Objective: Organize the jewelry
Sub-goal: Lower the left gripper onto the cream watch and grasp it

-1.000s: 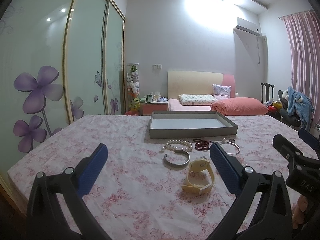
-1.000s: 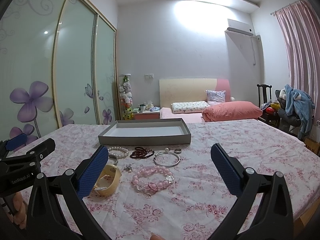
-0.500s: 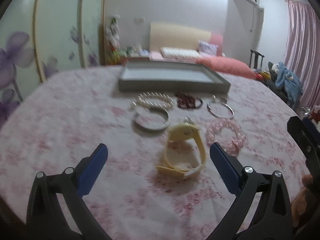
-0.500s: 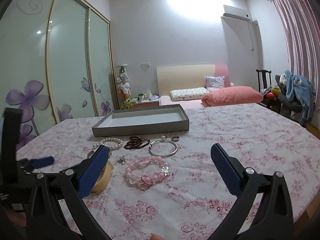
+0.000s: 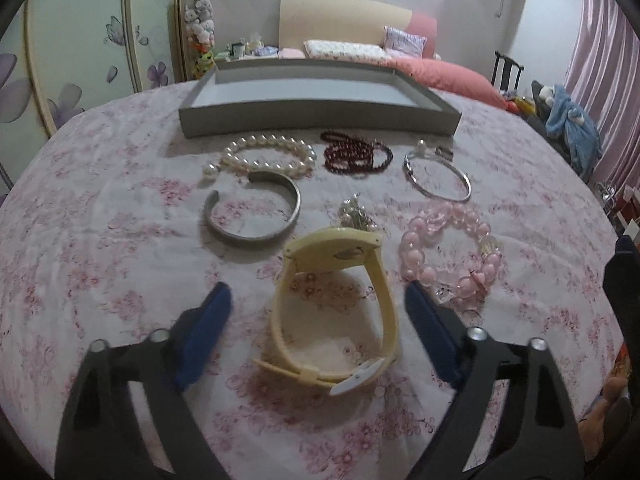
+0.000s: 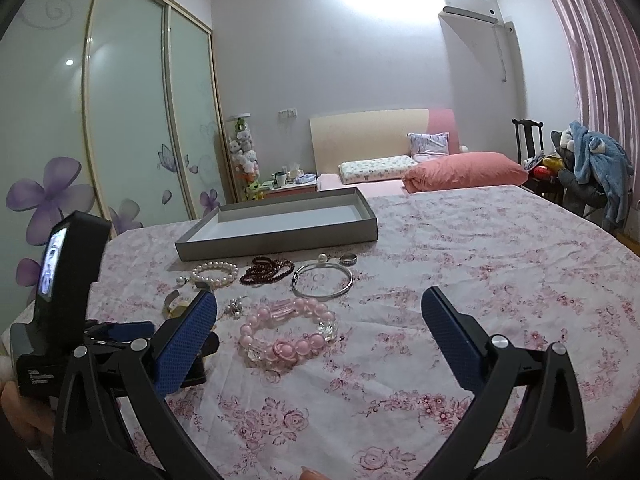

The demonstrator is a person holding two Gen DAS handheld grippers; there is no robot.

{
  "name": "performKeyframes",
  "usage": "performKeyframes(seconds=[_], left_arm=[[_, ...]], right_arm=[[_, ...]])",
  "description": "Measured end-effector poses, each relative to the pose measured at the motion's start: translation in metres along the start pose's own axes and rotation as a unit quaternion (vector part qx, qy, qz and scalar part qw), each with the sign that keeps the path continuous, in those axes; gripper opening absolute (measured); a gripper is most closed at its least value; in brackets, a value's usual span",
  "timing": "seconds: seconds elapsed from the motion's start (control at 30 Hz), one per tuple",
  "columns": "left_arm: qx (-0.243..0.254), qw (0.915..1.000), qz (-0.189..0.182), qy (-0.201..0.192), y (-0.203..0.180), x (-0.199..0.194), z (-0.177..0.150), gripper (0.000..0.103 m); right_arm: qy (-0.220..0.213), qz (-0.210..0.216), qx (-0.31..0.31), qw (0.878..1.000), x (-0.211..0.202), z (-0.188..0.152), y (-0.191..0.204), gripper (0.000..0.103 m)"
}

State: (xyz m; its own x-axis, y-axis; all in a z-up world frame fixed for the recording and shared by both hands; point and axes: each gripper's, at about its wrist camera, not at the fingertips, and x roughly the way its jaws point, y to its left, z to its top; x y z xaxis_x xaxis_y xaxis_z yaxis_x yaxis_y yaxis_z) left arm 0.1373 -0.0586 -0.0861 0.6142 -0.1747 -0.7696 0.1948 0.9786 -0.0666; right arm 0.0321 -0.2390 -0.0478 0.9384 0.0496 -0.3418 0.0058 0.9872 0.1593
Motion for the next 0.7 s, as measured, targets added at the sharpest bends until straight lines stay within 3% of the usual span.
performKeyframes(seconds=[0.07, 0.3, 0.47, 0.7], left_arm=[[0.005, 1.0, 0.004, -0.001, -0.002, 0.001, -0.001, 0.075], [0.004, 0.9999, 0.005, -0.008, 0.003, 0.001, 0.002, 0.048], [-0.005, 1.0, 0.0, -0.009, 0.017, -0.002, 0.002, 0.041], [-0.017, 0.9997, 0.015, -0.004, 0.053, -0.011, -0.002, 0.041]], right_arm=[[0.002, 0.0, 0.0, 1.0, 0.001, 0.0, 0.0, 0.101], [0.024, 0.004, 0.003, 1.0, 0.01, 0.0, 0.001, 0.101], [0.057, 0.007, -0.006, 0.998, 0.022, 0.003, 0.004, 0.101], [0.149, 0.018, -0.039, 0.988, 0.055, 0.004, 0.019, 0.1]])
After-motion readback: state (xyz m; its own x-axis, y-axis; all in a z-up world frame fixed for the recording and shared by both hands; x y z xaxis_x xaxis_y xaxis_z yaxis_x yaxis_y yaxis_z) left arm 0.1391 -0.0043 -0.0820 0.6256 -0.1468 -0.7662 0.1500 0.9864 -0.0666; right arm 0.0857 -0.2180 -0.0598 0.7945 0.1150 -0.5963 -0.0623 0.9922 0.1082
